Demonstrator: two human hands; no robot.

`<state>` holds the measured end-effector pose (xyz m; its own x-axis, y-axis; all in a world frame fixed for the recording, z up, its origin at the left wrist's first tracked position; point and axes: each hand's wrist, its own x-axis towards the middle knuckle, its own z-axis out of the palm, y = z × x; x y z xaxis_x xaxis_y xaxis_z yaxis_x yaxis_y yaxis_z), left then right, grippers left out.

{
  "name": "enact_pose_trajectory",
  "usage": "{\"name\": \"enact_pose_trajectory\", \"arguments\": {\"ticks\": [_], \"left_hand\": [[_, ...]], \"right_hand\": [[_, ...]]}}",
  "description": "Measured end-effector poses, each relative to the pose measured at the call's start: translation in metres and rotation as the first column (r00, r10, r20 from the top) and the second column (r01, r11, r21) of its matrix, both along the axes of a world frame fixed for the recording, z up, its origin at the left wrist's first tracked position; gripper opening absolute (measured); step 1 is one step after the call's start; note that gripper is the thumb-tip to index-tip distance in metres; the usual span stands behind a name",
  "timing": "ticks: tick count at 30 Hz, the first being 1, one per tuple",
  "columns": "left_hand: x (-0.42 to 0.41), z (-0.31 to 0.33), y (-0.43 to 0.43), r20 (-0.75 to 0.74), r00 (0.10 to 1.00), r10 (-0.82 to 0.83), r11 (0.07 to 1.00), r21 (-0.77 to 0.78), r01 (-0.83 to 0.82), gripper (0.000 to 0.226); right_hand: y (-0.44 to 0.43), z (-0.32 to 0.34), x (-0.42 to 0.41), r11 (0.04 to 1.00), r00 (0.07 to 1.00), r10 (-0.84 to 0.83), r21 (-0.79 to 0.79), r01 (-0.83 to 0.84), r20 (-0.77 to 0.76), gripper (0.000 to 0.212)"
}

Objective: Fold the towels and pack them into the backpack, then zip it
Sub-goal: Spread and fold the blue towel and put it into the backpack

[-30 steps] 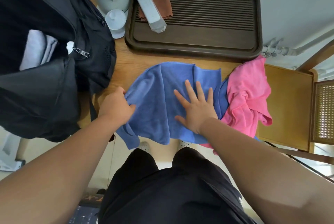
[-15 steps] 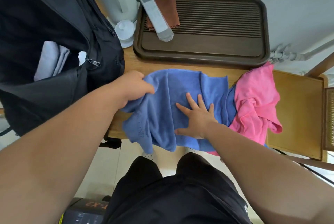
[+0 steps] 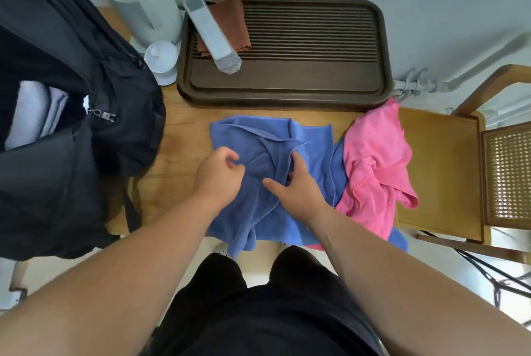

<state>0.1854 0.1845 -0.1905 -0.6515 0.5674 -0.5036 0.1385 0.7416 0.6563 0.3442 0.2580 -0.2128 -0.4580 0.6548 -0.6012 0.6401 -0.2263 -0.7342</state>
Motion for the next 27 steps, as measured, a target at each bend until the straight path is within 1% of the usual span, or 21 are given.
{"name": "enact_pose_trajectory", "arguments": {"ticks": [2,4,5,6,8,10,12,15,17,19,21,23,25,27], "left_hand": [[-0.002,-0.008,-0.019,-0.117,0.993,0.014,0.998,-0.058,-0.021,0.022],[-0.004,-0.015,-0.036,-0.164,0.986,0.036,0.986,-0.152,-0.062,0.032],[-0.004,-0.017,-0.042,-0.158,0.987,0.033,0.975,-0.21,-0.067,0.035],[-0.003,-0.019,-0.048,-0.131,0.991,0.017,0.961,-0.272,-0.052,0.036],[0.002,-0.021,-0.06,-0.046,0.998,-0.049,0.936,-0.35,0.03,0.034],[0.007,-0.023,-0.071,0.007,0.993,-0.117,0.938,-0.328,0.113,0.03],[0.008,-0.027,-0.081,0.036,0.994,-0.105,0.96,-0.256,0.111,0.022],[0.007,-0.026,-0.091,0.142,0.986,0.082,0.989,-0.133,-0.063,0.021],[0.002,-0.019,-0.099,0.166,0.975,0.147,0.987,-0.089,-0.133,0.02],[-0.007,-0.009,-0.11,0.097,0.983,0.157,0.987,-0.061,-0.152,0.019],[-0.02,0.002,-0.122,-0.06,0.986,0.158,0.986,-0.043,-0.161,0.015],[-0.033,0.015,-0.132,-0.193,0.965,0.175,0.984,-0.006,-0.18,0.013],[-0.041,0.027,-0.141,-0.293,0.94,0.176,0.984,0.019,-0.179,0.015],[-0.048,0.037,-0.148,-0.371,0.921,0.118,0.991,-0.021,-0.135,0.02]], "right_hand": [[0.001,-0.002,-0.004,0.999,0.999,-0.04,0.009,0.041,-0.029,0.106],[0.002,-0.001,-0.008,0.996,0.995,-0.078,0.042,0.081,-0.065,0.105],[0.003,-0.001,-0.01,0.996,0.995,-0.063,0.059,0.068,-0.075,0.104],[0.003,0.002,-0.012,0.996,0.997,-0.015,0.084,0.021,-0.071,0.1],[0.005,0.003,-0.018,0.984,0.993,0.119,0.133,-0.12,0.01,0.082],[0.007,0.001,-0.024,0.958,0.966,0.23,0.146,-0.246,0.118,0.068],[0.007,0.003,-0.032,0.945,0.949,0.27,0.146,-0.294,0.163,0.065],[0.007,0.013,-0.047,0.95,0.954,0.269,0.128,-0.285,0.129,0.059],[0.004,0.021,-0.061,0.962,0.968,0.245,0.106,-0.25,0.06,0.052],[-0.001,0.031,-0.077,0.971,0.972,0.233,0.044,-0.233,0.006,0.051],[-0.005,0.045,-0.099,0.971,0.97,0.24,-0.016,-0.24,-0.034,0.05],[-0.01,0.056,-0.121,0.967,0.965,0.249,-0.025,-0.252,-0.086,0.048],[-0.013,0.067,-0.141,0.962,0.956,0.264,-0.032,-0.27,-0.13,0.044],[-0.017,0.09,-0.156,0.959,0.945,0.278,-0.007,-0.283,-0.173,0.043]]}}
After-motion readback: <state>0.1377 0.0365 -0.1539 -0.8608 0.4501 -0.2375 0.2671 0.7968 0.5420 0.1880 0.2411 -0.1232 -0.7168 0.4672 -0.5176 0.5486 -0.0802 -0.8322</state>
